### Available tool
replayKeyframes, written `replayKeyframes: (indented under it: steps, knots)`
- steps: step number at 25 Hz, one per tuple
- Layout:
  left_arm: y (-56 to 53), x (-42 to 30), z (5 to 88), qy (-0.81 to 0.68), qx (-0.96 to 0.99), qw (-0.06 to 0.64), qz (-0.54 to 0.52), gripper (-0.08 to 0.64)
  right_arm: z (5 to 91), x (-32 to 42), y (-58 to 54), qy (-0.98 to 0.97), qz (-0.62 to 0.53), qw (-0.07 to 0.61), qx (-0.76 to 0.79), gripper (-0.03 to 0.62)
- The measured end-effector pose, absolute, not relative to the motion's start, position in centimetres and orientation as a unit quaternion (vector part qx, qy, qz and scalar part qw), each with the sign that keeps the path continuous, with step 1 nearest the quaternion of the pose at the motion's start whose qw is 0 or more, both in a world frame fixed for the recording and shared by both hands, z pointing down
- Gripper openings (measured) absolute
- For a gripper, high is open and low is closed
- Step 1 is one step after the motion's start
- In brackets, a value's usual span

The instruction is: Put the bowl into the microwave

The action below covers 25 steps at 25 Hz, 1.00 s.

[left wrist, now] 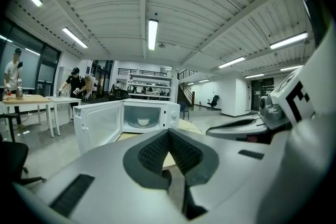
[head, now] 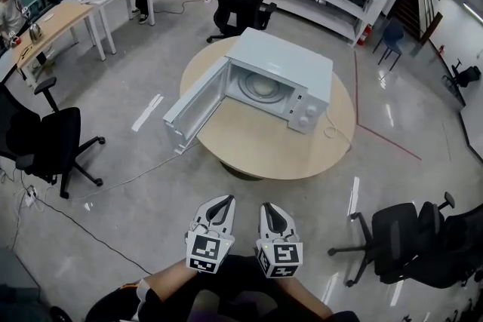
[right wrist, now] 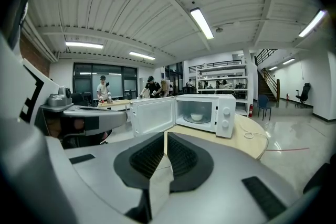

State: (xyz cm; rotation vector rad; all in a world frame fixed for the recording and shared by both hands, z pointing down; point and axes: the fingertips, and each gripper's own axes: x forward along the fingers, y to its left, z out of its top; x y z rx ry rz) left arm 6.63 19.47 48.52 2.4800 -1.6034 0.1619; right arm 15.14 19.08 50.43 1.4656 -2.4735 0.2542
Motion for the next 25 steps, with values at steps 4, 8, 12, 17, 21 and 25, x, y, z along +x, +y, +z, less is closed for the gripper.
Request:
replayKeyframes:
  steps: [4,8,12,17,21,25]
  knots:
    - [19.8,7.0,48.6,-0.543,0.833,0.093,0.055,0.046,50.5,15.7,19.3,-0.850,0.087,0.127,0.504,0.026]
    - [20.2,7.5,49.2,-0.544,0.831,0.097,0.059,0.046,50.8,16.2,19.7,-0.851,0.090,0.125,0.502,0.018]
    - [20.4,8.0,49.6,-0.539,0.834,0.098,0.064,0.046,51.0,16.4,19.9,-0.853,0.092,0.120,0.500,0.017]
    - [20.8,8.2,49.8,-0.534,0.837,0.100,0.066,0.046,51.4,16.0,20.4,-0.858,0.103,0.119,0.489,0.015]
    - [20.8,8.0,49.6,-0.533,0.838,0.099,0.064,0.046,51.4,15.7,20.5,-0.858,0.105,0.120,0.488,0.015]
    - [20.7,7.5,49.7,-0.533,0.838,0.100,0.063,0.046,51.5,15.4,20.4,-0.857,0.105,0.118,0.490,0.015]
